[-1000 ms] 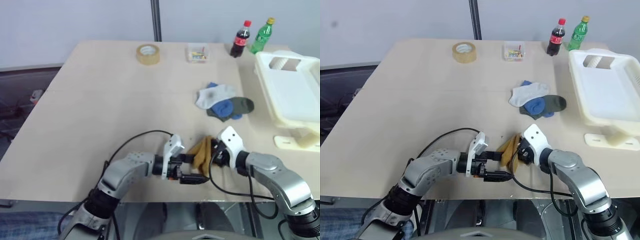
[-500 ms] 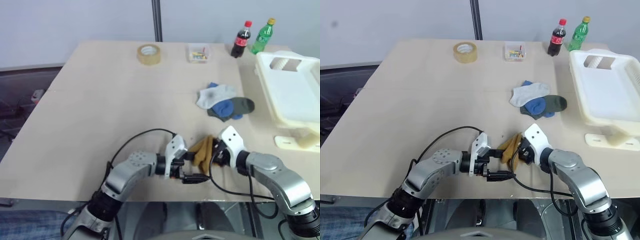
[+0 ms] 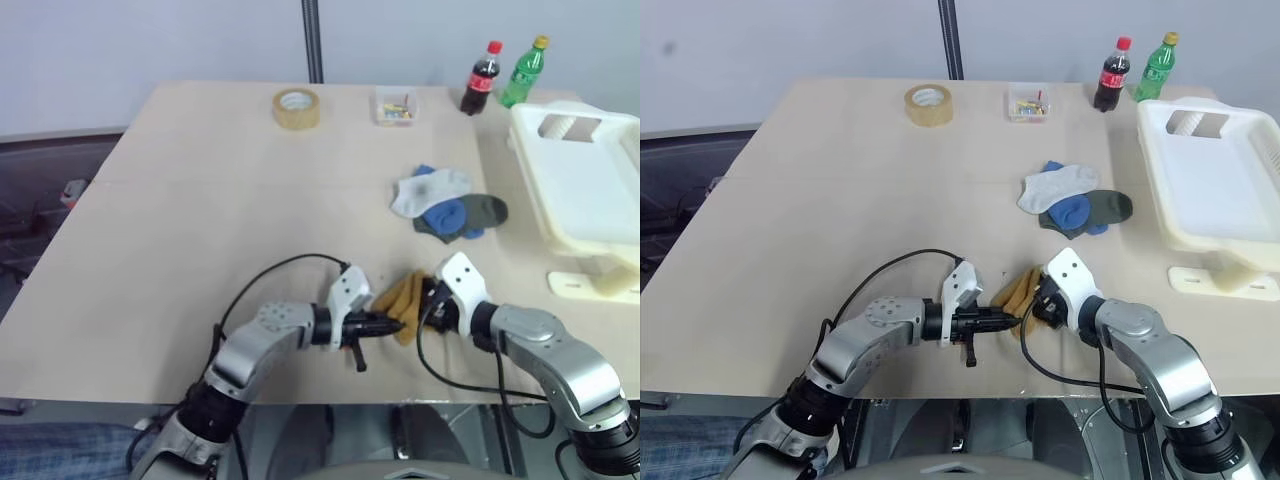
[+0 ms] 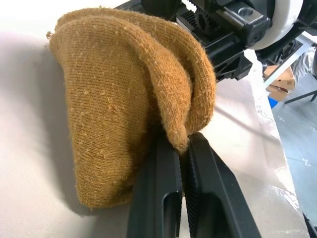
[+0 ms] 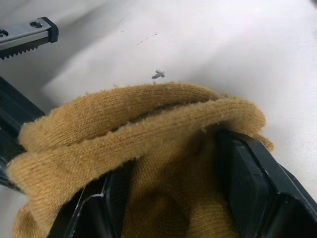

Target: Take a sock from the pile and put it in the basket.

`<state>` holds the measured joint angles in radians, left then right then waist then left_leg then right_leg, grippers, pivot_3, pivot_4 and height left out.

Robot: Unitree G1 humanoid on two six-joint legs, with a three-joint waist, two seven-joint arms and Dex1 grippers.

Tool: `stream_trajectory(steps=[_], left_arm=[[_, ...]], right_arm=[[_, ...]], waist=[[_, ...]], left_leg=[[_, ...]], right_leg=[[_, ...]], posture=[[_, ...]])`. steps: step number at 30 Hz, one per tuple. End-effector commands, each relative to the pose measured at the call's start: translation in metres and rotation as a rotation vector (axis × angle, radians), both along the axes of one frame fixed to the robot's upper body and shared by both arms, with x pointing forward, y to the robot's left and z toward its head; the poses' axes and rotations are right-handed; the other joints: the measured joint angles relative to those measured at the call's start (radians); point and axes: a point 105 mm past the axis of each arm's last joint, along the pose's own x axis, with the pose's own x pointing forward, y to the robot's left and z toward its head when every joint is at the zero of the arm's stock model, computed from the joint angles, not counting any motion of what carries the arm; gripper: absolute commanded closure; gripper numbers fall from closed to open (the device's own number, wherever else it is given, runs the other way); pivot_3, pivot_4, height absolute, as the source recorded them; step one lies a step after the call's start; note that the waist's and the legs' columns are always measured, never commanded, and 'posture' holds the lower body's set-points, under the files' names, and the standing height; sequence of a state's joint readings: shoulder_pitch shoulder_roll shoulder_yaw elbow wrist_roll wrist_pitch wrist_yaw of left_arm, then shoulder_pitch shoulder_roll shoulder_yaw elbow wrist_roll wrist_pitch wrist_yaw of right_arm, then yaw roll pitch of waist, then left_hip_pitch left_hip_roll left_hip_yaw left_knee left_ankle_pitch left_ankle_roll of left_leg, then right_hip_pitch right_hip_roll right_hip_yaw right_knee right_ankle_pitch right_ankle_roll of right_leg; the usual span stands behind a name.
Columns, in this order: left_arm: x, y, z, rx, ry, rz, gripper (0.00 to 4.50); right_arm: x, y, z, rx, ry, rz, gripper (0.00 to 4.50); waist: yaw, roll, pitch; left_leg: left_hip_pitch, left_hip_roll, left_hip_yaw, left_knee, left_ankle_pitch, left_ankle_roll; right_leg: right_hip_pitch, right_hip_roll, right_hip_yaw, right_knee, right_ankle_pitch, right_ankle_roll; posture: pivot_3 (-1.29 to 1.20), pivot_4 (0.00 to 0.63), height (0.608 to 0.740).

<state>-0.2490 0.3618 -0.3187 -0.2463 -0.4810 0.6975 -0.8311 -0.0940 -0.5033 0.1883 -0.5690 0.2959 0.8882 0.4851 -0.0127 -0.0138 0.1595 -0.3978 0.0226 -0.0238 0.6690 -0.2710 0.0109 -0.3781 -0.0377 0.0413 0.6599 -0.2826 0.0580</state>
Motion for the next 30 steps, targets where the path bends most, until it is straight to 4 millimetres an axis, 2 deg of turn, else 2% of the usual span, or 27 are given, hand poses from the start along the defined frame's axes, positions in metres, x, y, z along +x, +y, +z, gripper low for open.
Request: stream_trajectory(steps=[1,4,6,10,20,22,26,30], left_arm=[[0.009,0.001,0.034,-0.166,0.032,0.059,4.46],[0.017,0.001,0.056,-0.3,0.119,0.114,4.46],[0.018,-0.001,0.058,-0.306,0.145,0.125,4.46],[0.021,-0.003,0.056,-0.29,0.193,0.152,4.46],[0.014,-0.008,0.043,-0.177,0.222,0.068,4.46],[0.011,-0.009,0.044,-0.176,0.228,0.034,4.46],[0.008,-0.008,0.041,-0.142,0.232,-0.007,4.46],[0.009,-0.005,0.039,-0.102,0.228,-0.028,4.46]], right_arm=[[-0.007,-0.001,-0.017,-0.017,0.079,-0.001,1.69],[-0.01,-0.001,-0.015,-0.008,0.081,0.012,1.69],[-0.012,0.0,-0.011,0.013,0.079,0.023,1.69],[-0.014,-0.004,0.005,0.02,0.039,0.047,1.69],[-0.029,-0.025,0.039,0.071,0.023,0.081,1.69],[-0.025,-0.032,0.04,0.061,0.016,0.055,1.69],[-0.024,-0.04,0.027,-0.005,0.025,0.026,1.69],[-0.021,-0.048,0.039,0.036,-0.011,-0.019,1.69]], waist=[[0.0,0.0,0.0],[0.002,-0.001,0.001],[0.0,-0.001,0.001],[0.0,-0.001,0.001],[0.001,-0.001,0.003],[0.001,-0.001,0.003],[0.001,-0.001,0.003],[0.002,-0.001,0.003]], left_leg=[[0.0,0.0,0.0,0.0,0.0,0.0],[0.0,0.0,-0.001,0.001,0.0,0.0],[0.0,0.0,-0.001,0.001,0.0,0.0],[-0.001,-0.001,-0.001,0.0,0.0,0.0],[-0.001,-0.002,-0.001,0.0,0.0,0.0],[-0.001,-0.002,-0.001,0.0,0.0,0.0],[-0.001,-0.003,-0.001,0.0,0.0,0.0],[-0.002,-0.003,-0.001,0.0,0.0,0.0]], right_leg=[[0.0,0.0,0.0,0.0,0.0,0.0],[0.0,0.0,-0.001,0.0,0.0,0.0],[0.0,0.0,-0.001,0.0,0.0,0.0],[0.0,0.001,-0.001,0.0,0.0,0.0],[0.0,0.0,-0.001,0.001,0.0,0.0],[0.0,0.001,-0.001,0.001,0.0,0.0],[-0.001,0.001,-0.001,0.001,0.0,0.0],[-0.001,0.001,-0.001,0.0,0.0,0.0]], posture=[[0.0,0.15,0.74],[0.0,0.15,0.74],[0.0,0.15,0.74],[0.0,0.15,0.74],[0.0,0.15,0.74],[0.0,0.15,0.74],[0.0,0.15,0.74],[0.0,0.15,0.74]])
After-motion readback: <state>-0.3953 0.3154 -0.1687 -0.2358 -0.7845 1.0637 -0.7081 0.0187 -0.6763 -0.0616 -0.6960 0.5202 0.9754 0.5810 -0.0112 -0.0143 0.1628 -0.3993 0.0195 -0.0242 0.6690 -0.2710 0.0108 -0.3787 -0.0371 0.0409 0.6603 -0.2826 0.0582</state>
